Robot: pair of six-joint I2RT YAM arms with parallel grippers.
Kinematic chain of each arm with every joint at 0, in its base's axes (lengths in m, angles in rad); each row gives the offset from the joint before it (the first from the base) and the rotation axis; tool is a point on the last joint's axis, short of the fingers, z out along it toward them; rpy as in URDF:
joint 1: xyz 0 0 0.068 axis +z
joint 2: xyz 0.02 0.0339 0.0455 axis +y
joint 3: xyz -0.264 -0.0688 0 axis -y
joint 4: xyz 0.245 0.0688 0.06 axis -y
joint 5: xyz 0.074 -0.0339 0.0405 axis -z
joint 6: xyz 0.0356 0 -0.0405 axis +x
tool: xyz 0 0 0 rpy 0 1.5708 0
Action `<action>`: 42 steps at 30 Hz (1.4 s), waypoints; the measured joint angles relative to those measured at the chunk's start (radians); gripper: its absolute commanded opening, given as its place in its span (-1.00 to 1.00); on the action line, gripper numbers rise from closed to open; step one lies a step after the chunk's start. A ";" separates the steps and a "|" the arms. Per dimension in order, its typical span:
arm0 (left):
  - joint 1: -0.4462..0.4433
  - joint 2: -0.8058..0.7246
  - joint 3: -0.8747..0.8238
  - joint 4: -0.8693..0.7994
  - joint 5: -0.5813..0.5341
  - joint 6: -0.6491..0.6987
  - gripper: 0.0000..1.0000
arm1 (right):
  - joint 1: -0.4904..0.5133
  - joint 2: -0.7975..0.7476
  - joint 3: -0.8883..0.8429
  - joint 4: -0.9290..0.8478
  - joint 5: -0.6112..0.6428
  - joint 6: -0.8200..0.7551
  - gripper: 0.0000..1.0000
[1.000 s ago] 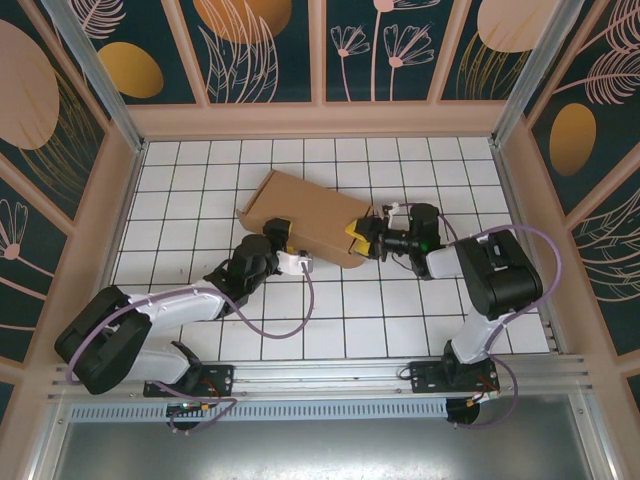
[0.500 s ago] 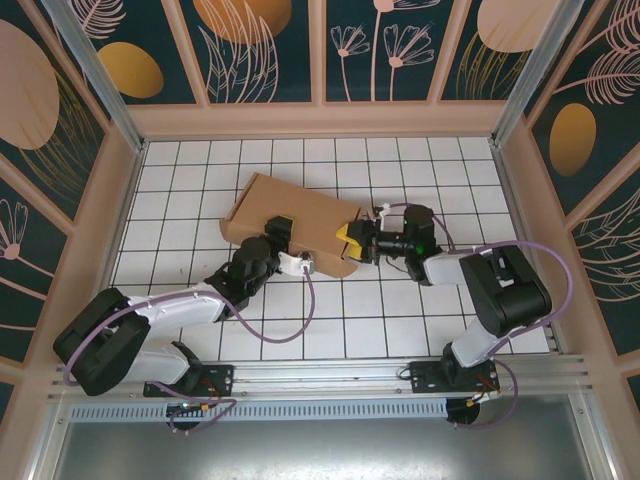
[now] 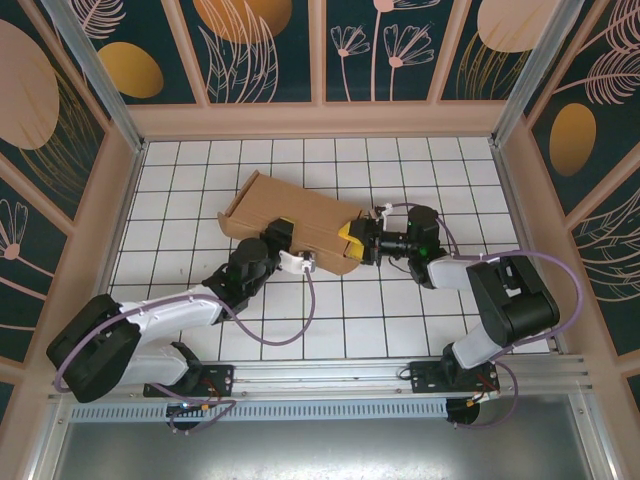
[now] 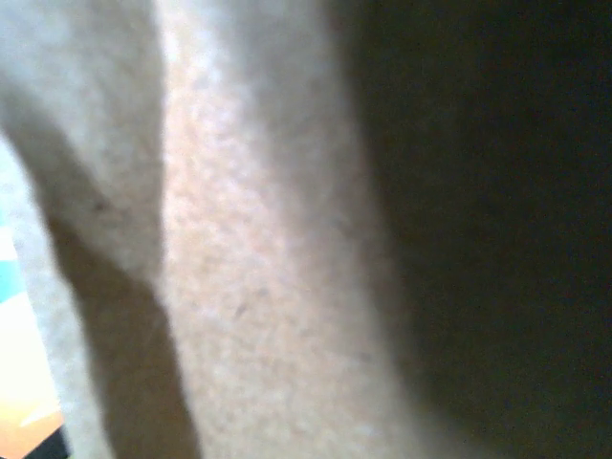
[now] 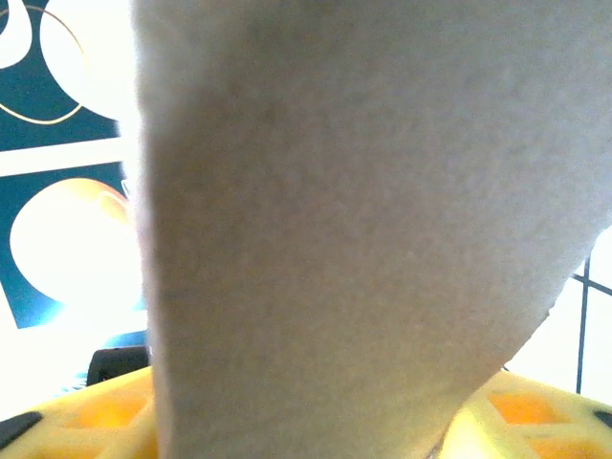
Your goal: Fold the paper box
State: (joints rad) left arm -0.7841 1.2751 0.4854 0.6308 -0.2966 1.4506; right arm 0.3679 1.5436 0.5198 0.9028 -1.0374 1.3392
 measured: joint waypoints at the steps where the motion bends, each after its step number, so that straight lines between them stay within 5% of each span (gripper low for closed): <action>1: 0.000 -0.009 0.001 -0.011 -0.003 -0.004 -0.40 | -0.002 -0.009 -0.002 -0.003 0.000 -0.006 0.31; 6: 0.000 -0.057 0.032 -0.155 -0.017 -0.037 -0.34 | -0.031 -0.119 -0.002 -0.209 0.079 -0.162 0.62; 11: 0.000 -0.083 0.196 -0.478 0.016 -0.172 -0.33 | -0.063 -0.322 0.027 -0.588 0.340 -0.417 0.85; 17: 0.000 -0.026 0.538 -0.923 0.134 -0.411 -0.29 | -0.148 -0.459 0.027 -0.732 0.550 -0.557 0.55; 25: -0.037 0.168 0.838 -1.339 0.210 -0.676 -0.30 | -0.151 -0.348 0.037 -0.807 0.604 -0.681 -0.03; 33: -0.075 0.330 0.935 -1.611 0.251 -0.764 -0.23 | -0.151 -0.339 0.037 -0.825 0.684 -0.694 -0.05; 42: -0.075 0.442 0.994 -1.646 0.353 -0.801 0.06 | -0.151 -0.270 0.037 -0.809 0.635 -0.705 -0.06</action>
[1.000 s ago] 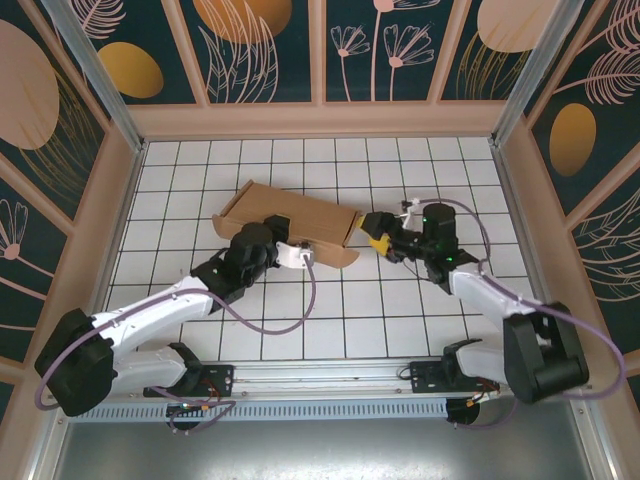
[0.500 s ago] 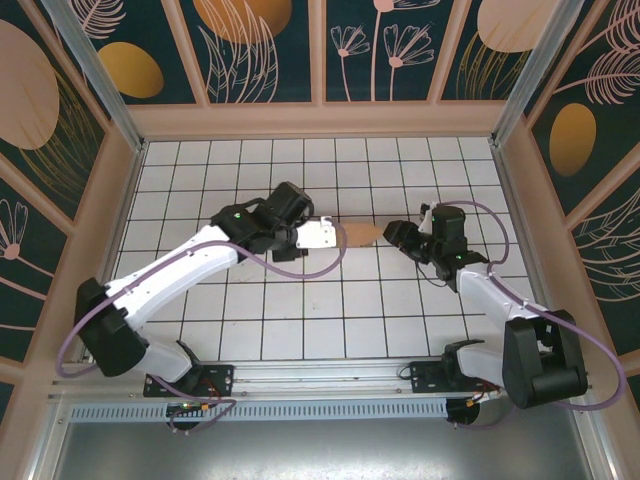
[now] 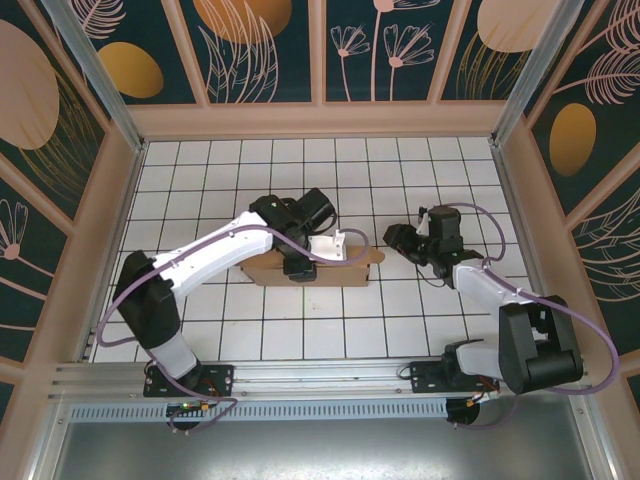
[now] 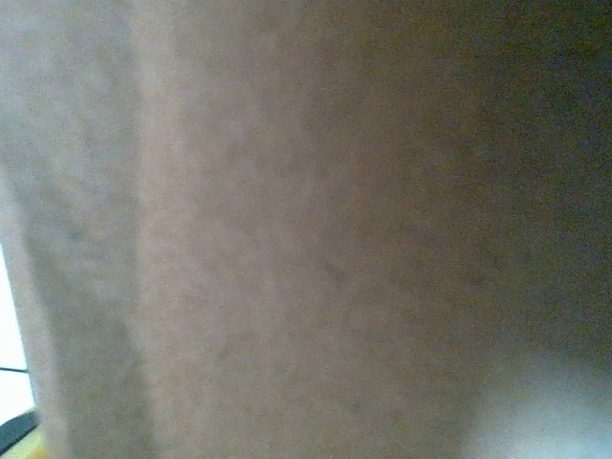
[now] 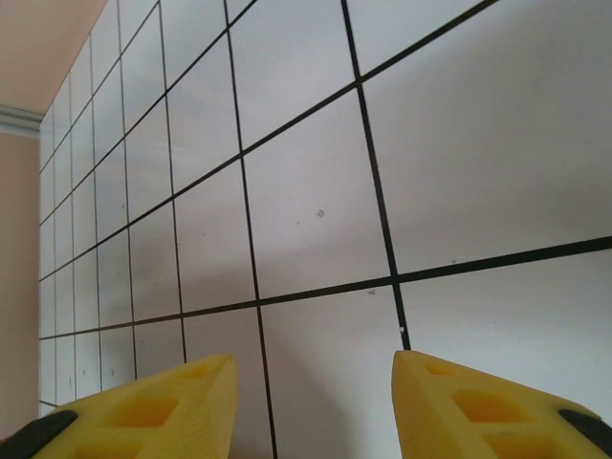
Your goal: Fold the paper box
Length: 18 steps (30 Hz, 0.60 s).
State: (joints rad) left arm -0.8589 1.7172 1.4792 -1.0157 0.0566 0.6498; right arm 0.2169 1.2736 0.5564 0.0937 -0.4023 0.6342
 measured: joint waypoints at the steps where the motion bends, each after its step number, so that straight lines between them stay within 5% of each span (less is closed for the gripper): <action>1: 0.000 0.020 0.007 0.000 0.006 -0.002 0.08 | 0.000 0.001 0.000 0.004 -0.005 -0.001 -0.05; 10: 0.000 0.090 0.038 0.013 0.011 -0.031 0.46 | 0.000 -0.026 0.015 -0.031 -0.005 -0.027 0.05; 11: 0.000 0.090 0.038 0.018 0.008 -0.033 0.50 | 0.000 -0.051 0.021 -0.044 0.002 -0.030 0.00; 13: 0.000 0.092 0.038 0.025 0.003 -0.031 0.91 | 0.000 -0.103 0.036 -0.062 0.006 -0.034 -0.11; 16: 0.000 0.102 0.038 0.035 -0.005 -0.038 0.97 | 0.000 -0.188 0.062 -0.079 -0.004 -0.024 -0.28; 18: 0.000 0.111 0.037 0.042 -0.007 -0.038 0.97 | 0.000 -0.245 0.068 -0.081 -0.026 -0.018 -0.76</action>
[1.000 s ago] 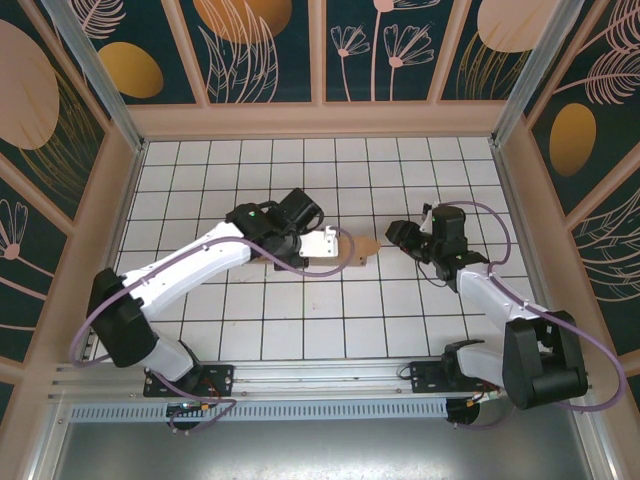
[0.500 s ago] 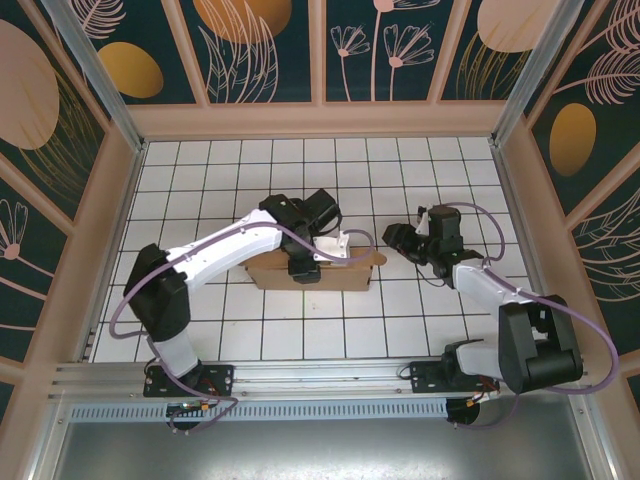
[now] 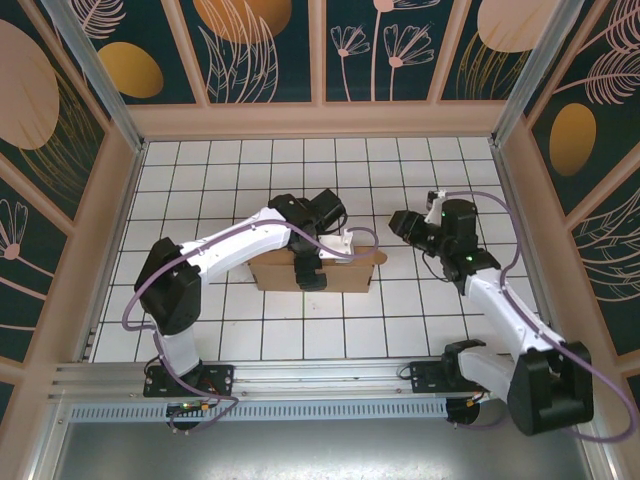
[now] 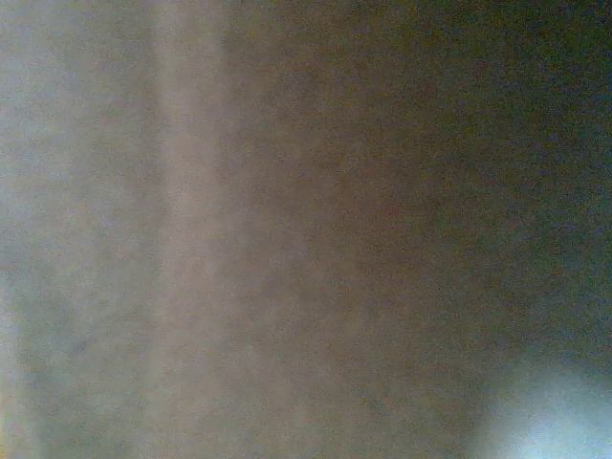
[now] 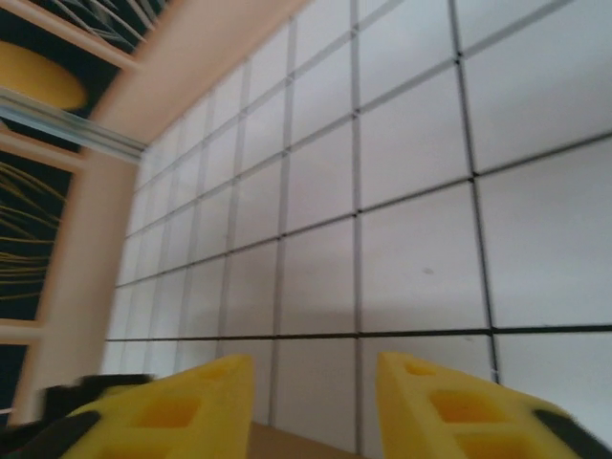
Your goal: Fold the paper box
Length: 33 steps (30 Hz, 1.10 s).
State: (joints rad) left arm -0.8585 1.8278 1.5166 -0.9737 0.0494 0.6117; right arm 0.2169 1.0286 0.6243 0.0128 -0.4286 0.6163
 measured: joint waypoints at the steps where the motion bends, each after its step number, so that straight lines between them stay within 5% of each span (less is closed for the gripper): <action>1: 0.000 0.003 0.000 0.004 -0.004 0.000 0.97 | 0.000 -0.032 0.000 -0.003 -0.019 0.014 -1.00; 8: 0.000 0.002 -0.035 0.056 -0.009 -0.005 0.97 | 0.044 -0.188 -0.020 -0.012 -0.123 0.158 -1.00; 17: -0.005 -0.042 -0.090 0.118 -0.014 -0.017 0.97 | 0.232 -0.165 -0.020 -0.097 -0.087 0.225 -1.00; 33: 0.007 -0.161 -0.093 0.159 -0.001 -0.023 0.97 | 0.239 -0.089 0.070 -0.148 -0.010 0.183 -1.00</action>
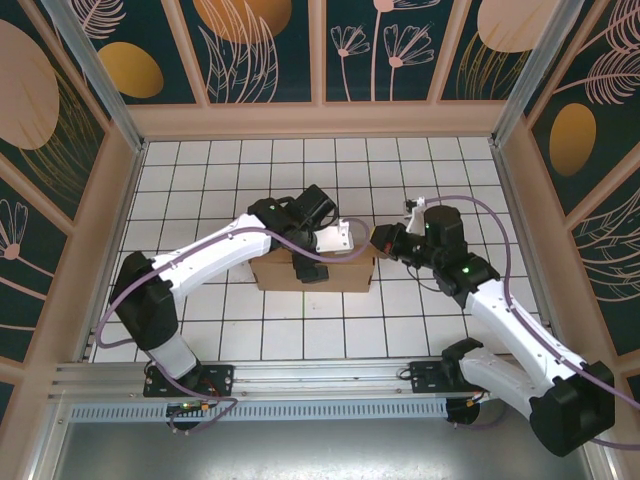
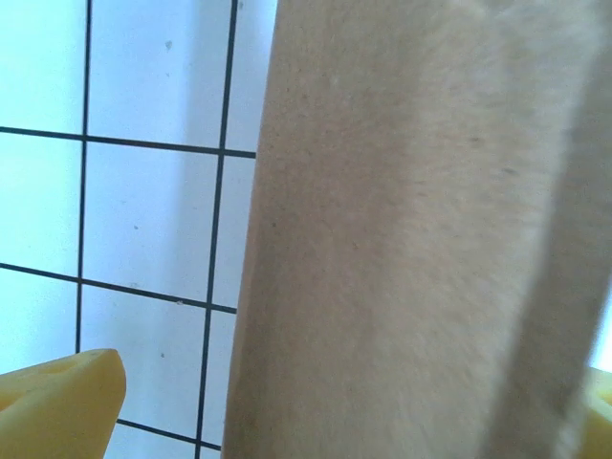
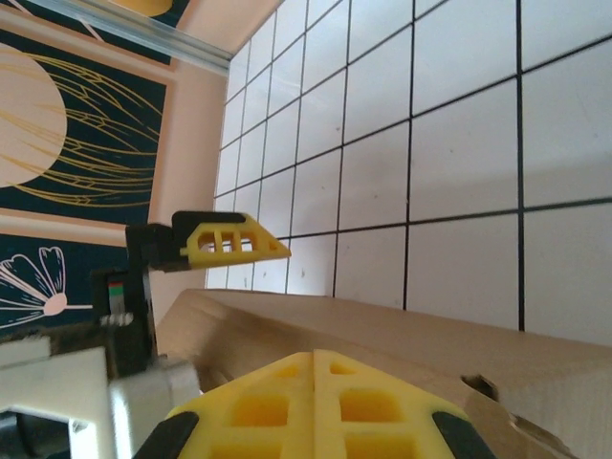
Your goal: Fold the paper box
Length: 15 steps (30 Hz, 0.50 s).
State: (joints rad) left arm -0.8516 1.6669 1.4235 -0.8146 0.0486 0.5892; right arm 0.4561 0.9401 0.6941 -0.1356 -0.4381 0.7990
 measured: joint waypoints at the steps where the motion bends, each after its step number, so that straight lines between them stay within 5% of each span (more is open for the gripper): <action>1: 0.000 -0.014 -0.004 0.001 0.000 0.000 0.97 | -0.002 0.006 0.012 -0.003 0.000 -0.009 -1.00; 15: 0.000 -0.072 -0.021 0.008 0.002 0.000 0.97 | -0.098 0.052 0.074 -0.032 -0.019 -0.080 -1.00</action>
State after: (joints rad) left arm -0.8516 1.5944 1.4021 -0.8062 0.0505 0.5892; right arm 0.3580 0.9920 0.7681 -0.1677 -0.4572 0.7193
